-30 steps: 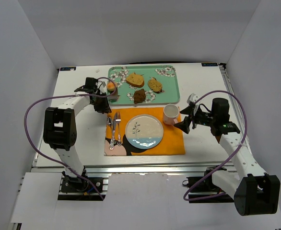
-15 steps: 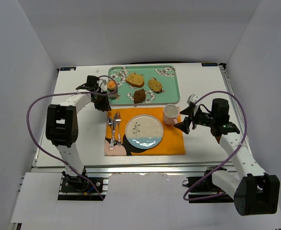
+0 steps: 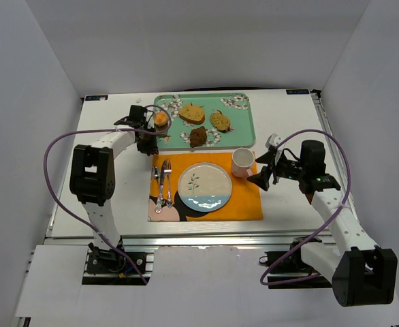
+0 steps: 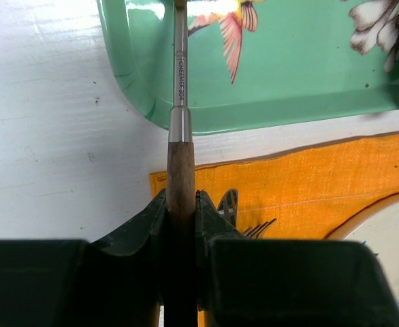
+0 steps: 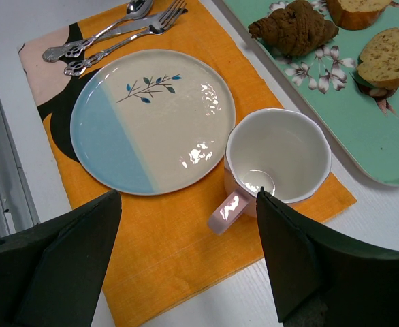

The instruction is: Place the bread

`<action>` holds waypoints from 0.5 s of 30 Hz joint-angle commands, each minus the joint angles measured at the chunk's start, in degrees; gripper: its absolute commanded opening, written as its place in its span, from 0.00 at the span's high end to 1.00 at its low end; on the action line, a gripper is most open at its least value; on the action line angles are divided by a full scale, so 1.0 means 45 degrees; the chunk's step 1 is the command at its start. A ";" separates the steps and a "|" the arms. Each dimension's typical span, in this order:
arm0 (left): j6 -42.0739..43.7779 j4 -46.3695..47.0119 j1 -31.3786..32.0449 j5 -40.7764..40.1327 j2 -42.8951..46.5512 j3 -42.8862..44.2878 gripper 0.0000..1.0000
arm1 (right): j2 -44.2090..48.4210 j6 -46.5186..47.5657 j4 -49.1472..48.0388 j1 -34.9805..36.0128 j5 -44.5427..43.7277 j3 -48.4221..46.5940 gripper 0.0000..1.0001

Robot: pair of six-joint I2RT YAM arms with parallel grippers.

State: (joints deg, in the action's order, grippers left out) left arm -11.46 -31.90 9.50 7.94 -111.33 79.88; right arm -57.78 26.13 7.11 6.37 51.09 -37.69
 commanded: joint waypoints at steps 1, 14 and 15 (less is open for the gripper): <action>0.0262 0.0564 -0.0001 -0.0769 0.0267 0.0160 1.00 | 0.0144 0.0150 -0.0116 -0.0088 0.0209 -0.0061 0.16; 0.0710 0.2381 0.0252 -0.0945 0.1223 -0.0718 1.00 | 0.0223 0.0287 -0.0018 -0.0146 0.0229 -0.0022 0.16; 0.0731 0.2479 0.0234 -0.0926 0.1379 -0.0835 1.00 | 0.0203 0.0306 -0.0018 -0.0146 0.0248 -0.0003 0.16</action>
State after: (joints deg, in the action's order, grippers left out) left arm -9.52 -25.08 10.26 4.99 -110.87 77.14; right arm -57.78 26.48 7.14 6.00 51.13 -37.69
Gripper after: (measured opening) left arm 0.258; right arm 0.843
